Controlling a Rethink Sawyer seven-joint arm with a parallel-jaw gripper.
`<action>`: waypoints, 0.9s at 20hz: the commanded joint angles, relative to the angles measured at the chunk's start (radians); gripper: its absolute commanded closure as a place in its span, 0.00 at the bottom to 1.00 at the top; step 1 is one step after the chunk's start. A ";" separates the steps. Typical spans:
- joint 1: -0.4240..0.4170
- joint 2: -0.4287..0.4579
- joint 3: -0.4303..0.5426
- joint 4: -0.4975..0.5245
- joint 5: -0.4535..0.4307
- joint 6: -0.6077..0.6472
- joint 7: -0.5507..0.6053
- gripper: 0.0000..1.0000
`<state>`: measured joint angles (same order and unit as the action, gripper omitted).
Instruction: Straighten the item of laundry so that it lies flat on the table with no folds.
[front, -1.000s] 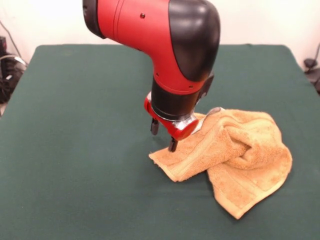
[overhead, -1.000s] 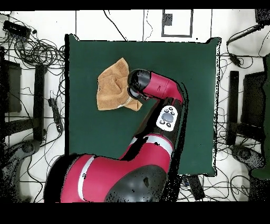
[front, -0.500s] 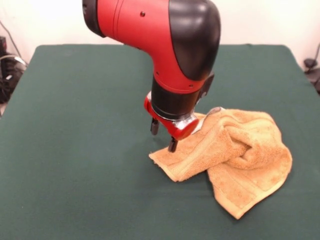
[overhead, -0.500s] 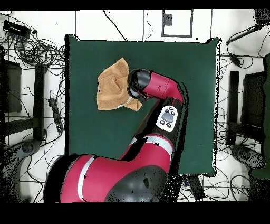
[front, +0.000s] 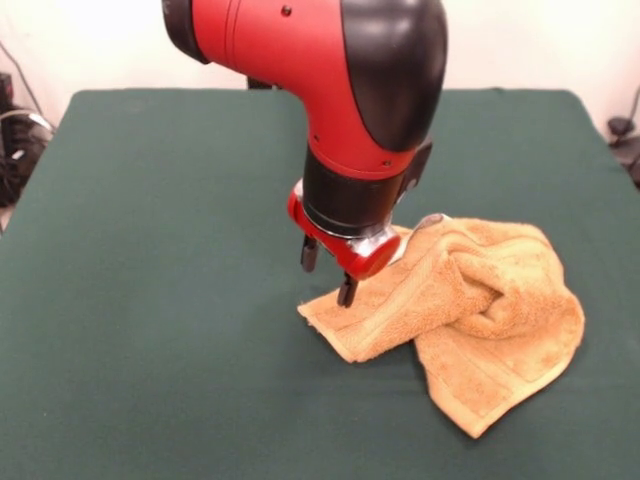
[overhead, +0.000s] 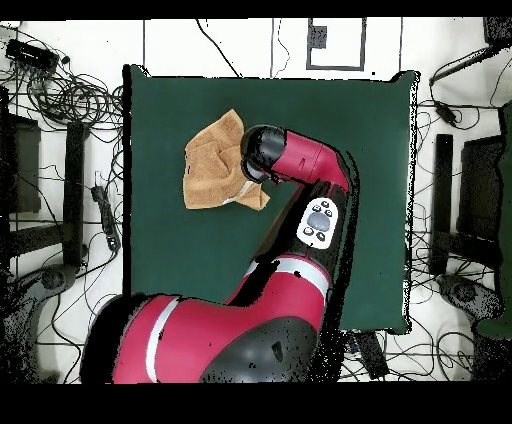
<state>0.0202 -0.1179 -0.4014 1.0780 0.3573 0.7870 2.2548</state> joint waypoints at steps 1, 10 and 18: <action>0.012 0.025 0.068 -0.050 0.021 0.105 0.195 0.00; 0.037 0.074 0.074 -0.005 0.044 0.068 0.274 0.00; 0.055 0.075 0.063 0.048 0.036 0.090 0.280 0.00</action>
<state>0.0247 -0.0823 -0.4020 1.0429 0.3594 0.7868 2.2548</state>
